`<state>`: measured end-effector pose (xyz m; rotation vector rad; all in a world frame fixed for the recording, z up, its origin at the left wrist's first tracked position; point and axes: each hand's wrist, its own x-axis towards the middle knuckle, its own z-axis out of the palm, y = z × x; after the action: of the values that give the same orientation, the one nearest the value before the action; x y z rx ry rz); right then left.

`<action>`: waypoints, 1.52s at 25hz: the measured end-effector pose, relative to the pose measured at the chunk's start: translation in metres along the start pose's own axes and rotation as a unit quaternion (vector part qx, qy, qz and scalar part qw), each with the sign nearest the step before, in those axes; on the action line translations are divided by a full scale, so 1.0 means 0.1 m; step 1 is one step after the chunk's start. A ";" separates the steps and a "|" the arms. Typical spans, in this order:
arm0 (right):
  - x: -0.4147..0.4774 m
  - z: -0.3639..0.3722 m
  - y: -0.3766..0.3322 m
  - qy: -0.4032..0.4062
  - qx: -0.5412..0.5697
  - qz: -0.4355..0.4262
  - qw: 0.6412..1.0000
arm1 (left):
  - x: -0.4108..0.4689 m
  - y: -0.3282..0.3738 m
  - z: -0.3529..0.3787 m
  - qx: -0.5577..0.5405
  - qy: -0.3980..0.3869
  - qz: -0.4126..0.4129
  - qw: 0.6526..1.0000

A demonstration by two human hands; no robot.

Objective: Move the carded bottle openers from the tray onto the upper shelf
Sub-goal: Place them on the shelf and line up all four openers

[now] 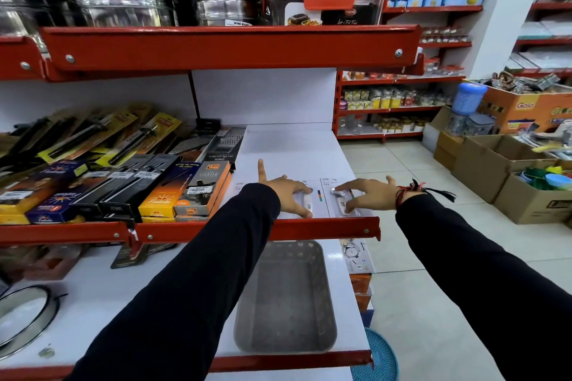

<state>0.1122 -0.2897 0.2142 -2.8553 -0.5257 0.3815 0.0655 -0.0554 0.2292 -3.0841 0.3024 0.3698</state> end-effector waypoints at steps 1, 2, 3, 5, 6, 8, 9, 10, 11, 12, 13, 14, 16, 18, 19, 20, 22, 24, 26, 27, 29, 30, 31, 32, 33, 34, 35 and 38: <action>0.00 0.01 0.00 0.000 0.000 -0.002 1.000 | 0.00 0.00 0.00 0.002 0.002 0.001 1.000; -0.01 0.01 -0.01 -0.001 0.000 -0.005 1.000 | -0.01 -0.01 -0.01 0.006 0.004 0.003 1.000; -0.02 0.01 -0.01 -0.001 -0.001 -0.008 1.000 | -0.01 -0.01 -0.01 0.011 0.005 0.004 1.000; -0.03 0.01 -0.02 0.002 -0.010 -0.014 1.000 | -0.02 -0.02 -0.01 0.016 0.004 0.005 1.000; -0.03 0.01 -0.01 0.003 -0.014 -0.014 1.000 | -0.03 -0.02 -0.01 0.016 0.004 0.005 1.000; -0.02 0.03 -0.01 0.004 -0.015 -0.015 1.000 | -0.04 -0.03 0.00 0.012 0.007 0.006 1.000; -0.02 0.05 0.00 0.003 -0.013 -0.016 1.000 | -0.04 -0.03 0.01 0.011 0.010 0.006 1.000; -0.02 0.06 0.00 0.003 -0.011 -0.018 1.000 | -0.04 -0.03 0.02 0.012 0.012 0.007 1.000; -0.02 0.06 -0.01 0.002 -0.009 -0.019 1.000 | -0.04 -0.03 0.02 0.016 0.014 0.007 1.000; -0.02 0.06 -0.02 0.002 -0.008 -0.019 1.000 | -0.04 -0.04 0.02 0.021 0.014 0.006 1.000; -0.02 0.06 -0.02 0.002 -0.010 -0.019 1.000 | -0.04 -0.04 0.03 0.024 0.014 0.006 1.000; -0.02 0.06 -0.03 0.003 -0.013 -0.019 1.000 | -0.03 -0.03 0.03 0.025 0.012 0.006 1.000; -0.04 0.05 -0.03 0.003 -0.018 -0.018 1.000 | -0.02 -0.02 0.03 0.028 0.011 0.004 1.000; -0.05 0.04 -0.04 0.003 -0.021 -0.016 1.000 | -0.03 -0.01 0.02 0.036 0.008 0.002 0.999; -0.04 0.04 -0.04 0.003 -0.024 -0.017 1.000 | -0.03 -0.01 0.01 0.041 0.004 0.002 0.999; -0.04 0.04 -0.04 0.002 -0.026 -0.017 1.000 | -0.04 0.00 0.00 0.048 0.000 0.002 0.999; -0.02 0.04 -0.03 0.001 -0.027 -0.016 1.000 | -0.04 0.00 -0.03 0.056 -0.007 0.002 0.998; -0.02 0.04 -0.02 0.002 -0.026 -0.014 1.000 | -0.05 0.01 -0.04 0.057 -0.011 0.001 0.998; -0.03 0.04 -0.01 0.005 -0.025 -0.017 1.000 | -0.05 0.03 -0.04 0.059 -0.010 -0.001 0.998; -0.04 0.04 -0.01 0.005 -0.024 -0.020 0.999 | -0.05 0.03 -0.04 0.060 -0.011 -0.001 0.998; -0.05 0.05 -0.02 0.006 -0.024 -0.023 0.999 | -0.05 0.04 -0.04 0.066 -0.015 -0.001 0.998; -0.05 0.05 -0.03 0.007 -0.020 -0.022 1.000 | -0.05 0.04 -0.04 0.064 -0.014 -0.003 0.998; -0.06 0.05 -0.03 0.009 -0.019 -0.022 1.000 | -0.05 0.04 -0.04 0.067 -0.014 -0.003 0.998; -0.05 0.06 -0.03 0.011 -0.019 -0.022 1.000 | -0.05 0.05 -0.05 0.065 -0.012 -0.003 0.998; -0.05 0.06 -0.03 0.013 -0.017 -0.023 1.000 | -0.05 0.05 -0.05 0.066 -0.012 -0.003 0.998; -0.07 0.06 -0.04 0.015 -0.017 -0.024 0.999 | -0.08 0.07 -0.06 0.064 -0.012 -0.003 0.998; -0.07 0.06 -0.05 0.012 -0.020 -0.024 0.999 | -0.06 0.06 -0.06 0.060 -0.010 -0.007 0.998; -0.14 0.07 -0.10 0.025 -0.019 -0.026 0.999 | -0.15 0.07 -0.05 0.061 -0.003 -0.007 0.998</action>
<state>0.0941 -0.2844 0.2133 -2.8728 -0.6025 0.2942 0.0510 -0.0594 0.2378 -2.9636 0.2904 0.3459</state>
